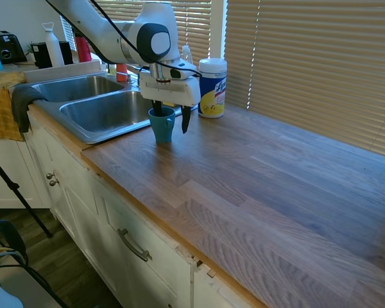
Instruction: Put the mug in the sink
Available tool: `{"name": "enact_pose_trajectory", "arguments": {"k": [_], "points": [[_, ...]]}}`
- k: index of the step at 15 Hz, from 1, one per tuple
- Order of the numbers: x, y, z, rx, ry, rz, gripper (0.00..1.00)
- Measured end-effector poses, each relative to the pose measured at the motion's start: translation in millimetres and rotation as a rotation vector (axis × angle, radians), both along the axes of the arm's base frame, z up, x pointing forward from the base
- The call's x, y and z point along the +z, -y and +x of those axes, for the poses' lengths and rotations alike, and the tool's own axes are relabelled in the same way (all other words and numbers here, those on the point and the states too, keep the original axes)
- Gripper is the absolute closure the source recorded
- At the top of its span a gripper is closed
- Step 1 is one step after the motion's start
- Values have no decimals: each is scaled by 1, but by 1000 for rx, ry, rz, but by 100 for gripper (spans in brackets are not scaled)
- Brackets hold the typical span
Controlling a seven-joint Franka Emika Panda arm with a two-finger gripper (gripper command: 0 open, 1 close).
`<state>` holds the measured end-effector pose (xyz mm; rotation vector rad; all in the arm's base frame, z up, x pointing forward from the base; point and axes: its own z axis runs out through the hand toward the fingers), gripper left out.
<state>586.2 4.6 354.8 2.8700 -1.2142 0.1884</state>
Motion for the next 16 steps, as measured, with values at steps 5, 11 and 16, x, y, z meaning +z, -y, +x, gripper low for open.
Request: {"name": "enact_pose_trajectory", "arguments": {"k": [5, 11, 16], "points": [[-10, -6, 2, 11, 0, 1, 100], [-17, -15, 0, 22, 4, 4, 100], [-23, -18, -3, 21, 5, 13, 100]]}}
